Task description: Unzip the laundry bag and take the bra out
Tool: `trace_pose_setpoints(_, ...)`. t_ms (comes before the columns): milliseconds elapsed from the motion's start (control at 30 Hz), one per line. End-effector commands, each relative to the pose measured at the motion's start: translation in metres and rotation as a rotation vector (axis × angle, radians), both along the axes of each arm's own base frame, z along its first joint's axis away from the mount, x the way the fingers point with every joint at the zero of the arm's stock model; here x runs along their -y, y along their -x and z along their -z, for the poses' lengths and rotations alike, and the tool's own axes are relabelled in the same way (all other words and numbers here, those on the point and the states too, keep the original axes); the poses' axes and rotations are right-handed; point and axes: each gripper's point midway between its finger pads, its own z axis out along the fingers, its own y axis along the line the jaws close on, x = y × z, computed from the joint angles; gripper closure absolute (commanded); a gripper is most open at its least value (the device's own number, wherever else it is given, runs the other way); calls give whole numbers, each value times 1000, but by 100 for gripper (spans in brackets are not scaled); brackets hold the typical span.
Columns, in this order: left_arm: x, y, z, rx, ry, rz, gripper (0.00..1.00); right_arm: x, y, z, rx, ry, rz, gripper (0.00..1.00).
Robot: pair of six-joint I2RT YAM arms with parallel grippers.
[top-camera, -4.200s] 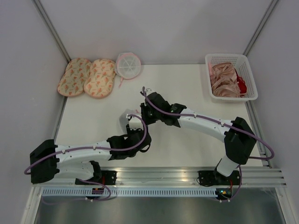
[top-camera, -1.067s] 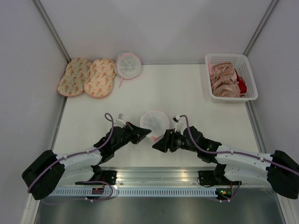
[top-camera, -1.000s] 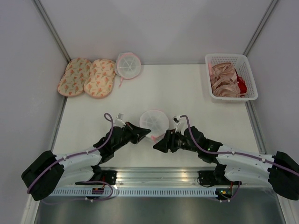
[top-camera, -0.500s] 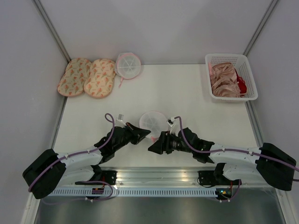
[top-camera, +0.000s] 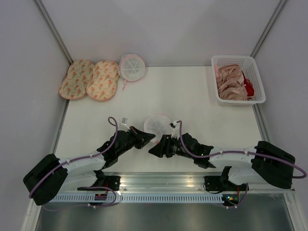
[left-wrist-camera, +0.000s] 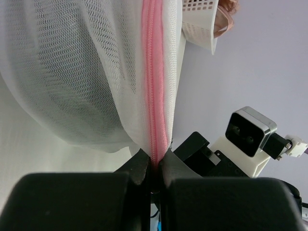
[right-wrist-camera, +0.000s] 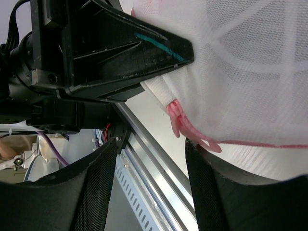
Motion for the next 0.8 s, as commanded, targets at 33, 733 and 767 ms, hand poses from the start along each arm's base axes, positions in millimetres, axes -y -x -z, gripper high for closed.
trace_pose_setpoints(33,5,7,-15,10,71,26,98,-14,-19,-24,79,-49,50,37)
trace_pose_setpoints(733,-2,20,-1,-11,36,35,98,-3,-21,-24,108,33,60,99)
trace_pose_setpoints(767,-4,22,-1,-3,35,36,98,-1,-20,-24,106,45,55,100)
